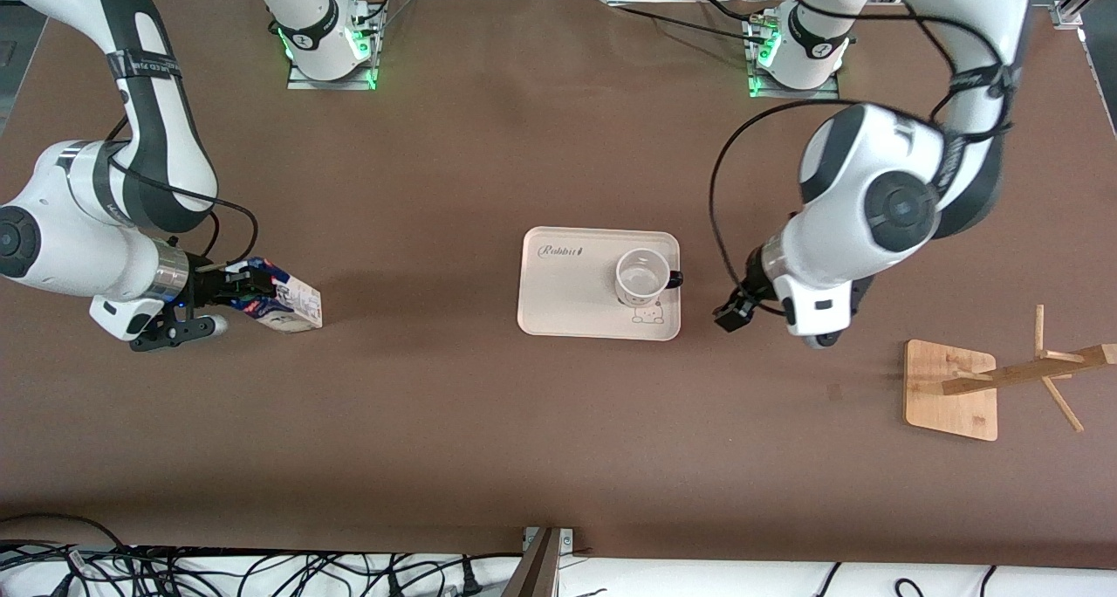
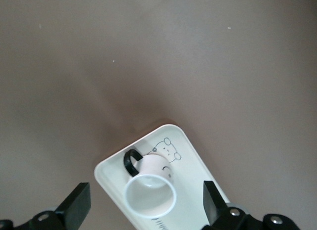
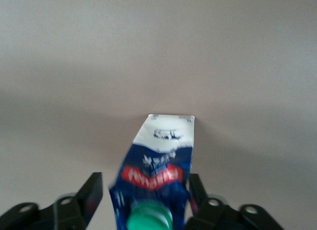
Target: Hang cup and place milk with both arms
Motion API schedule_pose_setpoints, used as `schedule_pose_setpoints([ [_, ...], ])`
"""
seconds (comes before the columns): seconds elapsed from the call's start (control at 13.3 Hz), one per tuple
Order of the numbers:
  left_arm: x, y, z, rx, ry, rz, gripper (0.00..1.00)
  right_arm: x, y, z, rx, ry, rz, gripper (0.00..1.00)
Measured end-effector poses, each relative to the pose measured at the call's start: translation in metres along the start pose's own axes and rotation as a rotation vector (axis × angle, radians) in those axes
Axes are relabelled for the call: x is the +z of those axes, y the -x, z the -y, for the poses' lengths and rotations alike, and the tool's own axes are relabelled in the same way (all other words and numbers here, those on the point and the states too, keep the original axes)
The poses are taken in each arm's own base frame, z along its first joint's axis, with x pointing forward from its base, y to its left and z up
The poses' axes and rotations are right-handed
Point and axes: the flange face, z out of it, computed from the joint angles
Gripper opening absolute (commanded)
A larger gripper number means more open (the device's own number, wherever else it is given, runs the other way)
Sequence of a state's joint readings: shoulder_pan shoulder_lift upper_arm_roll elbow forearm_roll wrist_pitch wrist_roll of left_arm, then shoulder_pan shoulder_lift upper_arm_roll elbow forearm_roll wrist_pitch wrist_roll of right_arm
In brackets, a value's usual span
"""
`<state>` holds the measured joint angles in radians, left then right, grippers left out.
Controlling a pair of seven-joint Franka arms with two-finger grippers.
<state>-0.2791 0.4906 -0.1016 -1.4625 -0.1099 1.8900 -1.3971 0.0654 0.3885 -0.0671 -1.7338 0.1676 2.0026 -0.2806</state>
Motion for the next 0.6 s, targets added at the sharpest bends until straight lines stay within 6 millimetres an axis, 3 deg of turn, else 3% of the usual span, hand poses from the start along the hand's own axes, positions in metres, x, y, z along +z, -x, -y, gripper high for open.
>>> schedule_pose_setpoints([
  [0.3,0.048,0.038,-0.02,-0.361,-0.004,-0.034,1.0,-0.035,-0.009,0.004,-0.011,0.012,-0.054,1.0],
  [0.6,0.104,0.063,-0.026,-0.454,-0.043,-0.123,1.0,-0.107,-0.001,0.012,-0.01,0.062,-0.071,1.0],
])
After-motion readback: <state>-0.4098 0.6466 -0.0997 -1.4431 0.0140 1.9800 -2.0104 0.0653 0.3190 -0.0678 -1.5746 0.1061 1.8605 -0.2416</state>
